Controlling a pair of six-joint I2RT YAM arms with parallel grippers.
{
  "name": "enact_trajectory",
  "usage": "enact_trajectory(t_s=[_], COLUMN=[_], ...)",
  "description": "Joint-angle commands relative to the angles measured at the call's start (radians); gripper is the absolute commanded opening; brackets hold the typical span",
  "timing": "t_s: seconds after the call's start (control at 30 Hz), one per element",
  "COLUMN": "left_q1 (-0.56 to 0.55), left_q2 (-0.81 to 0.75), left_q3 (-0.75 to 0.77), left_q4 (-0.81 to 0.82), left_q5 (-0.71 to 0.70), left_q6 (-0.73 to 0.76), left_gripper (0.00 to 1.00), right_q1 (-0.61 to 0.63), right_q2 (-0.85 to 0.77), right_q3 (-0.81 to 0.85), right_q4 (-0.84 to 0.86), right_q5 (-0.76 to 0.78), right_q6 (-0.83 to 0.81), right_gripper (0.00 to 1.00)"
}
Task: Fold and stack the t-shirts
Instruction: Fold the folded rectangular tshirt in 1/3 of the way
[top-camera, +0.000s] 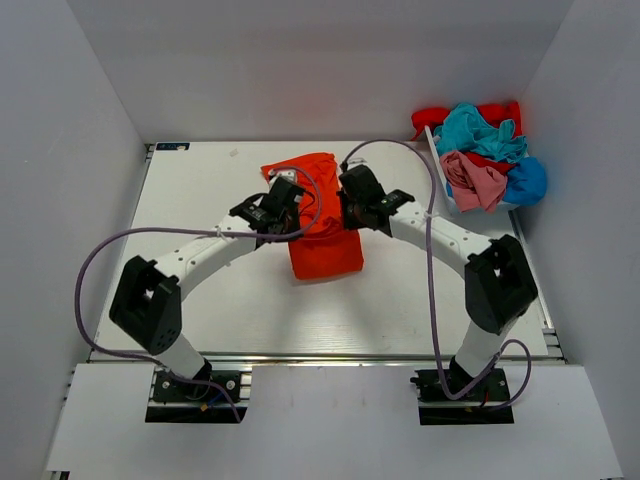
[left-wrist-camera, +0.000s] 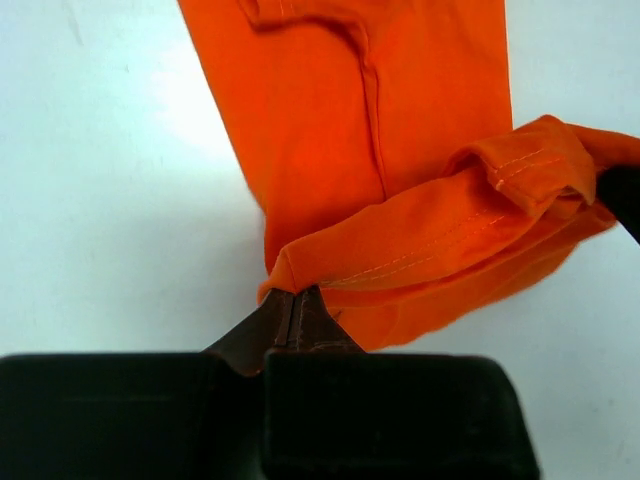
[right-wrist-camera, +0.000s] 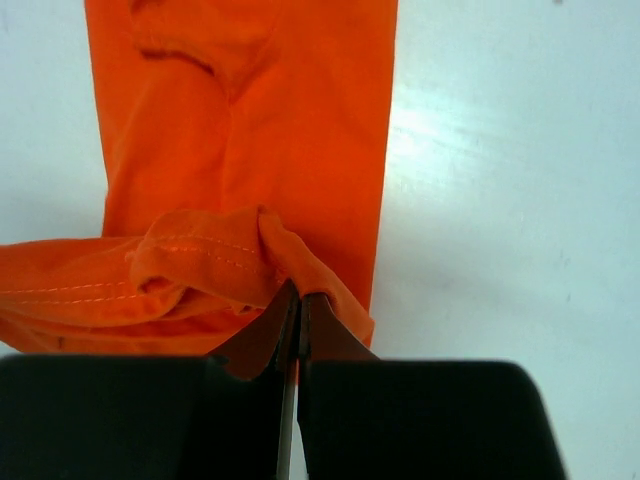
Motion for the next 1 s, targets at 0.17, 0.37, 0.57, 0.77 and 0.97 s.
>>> enact_trajectory(t_s=[0.17,0.37,0.57,0.77,0.97], left_q1=[0.114,0.169,0.201,0.22,0.252], left_q2=[0.125,0.22,0.3,0.322,0.374], left_q3=[0.115,0.168,0.201,0.21,0.26], left_q4=[0.085,0.107,0.116,0.15,0.159], left_q5=[0.093,0.17,0.225,0.234,0.211], left_q6=[0.084,0.103,0.112,0.112,0.112], left_gripper=[0.0,0.0,0.0,0.0,0.52], right_q1=[-0.065,-0.097,-0.127,-0.142,-0.162], right_q2=[0.146,0.264,0.342,0.41,0.463], right_q3=[0.233,0.351,0.396,0.446,0.521], right_q4=[0.007,-0.009,-0.009,0.013,0.069], right_q5=[-0.063,-0.115,-0.156,-0.248,-0.296], right_q6=[-0.077,-0.097,-0.079,-0.082,-0.035], right_gripper=[0.0,0.0,0.0,0.0,0.43])
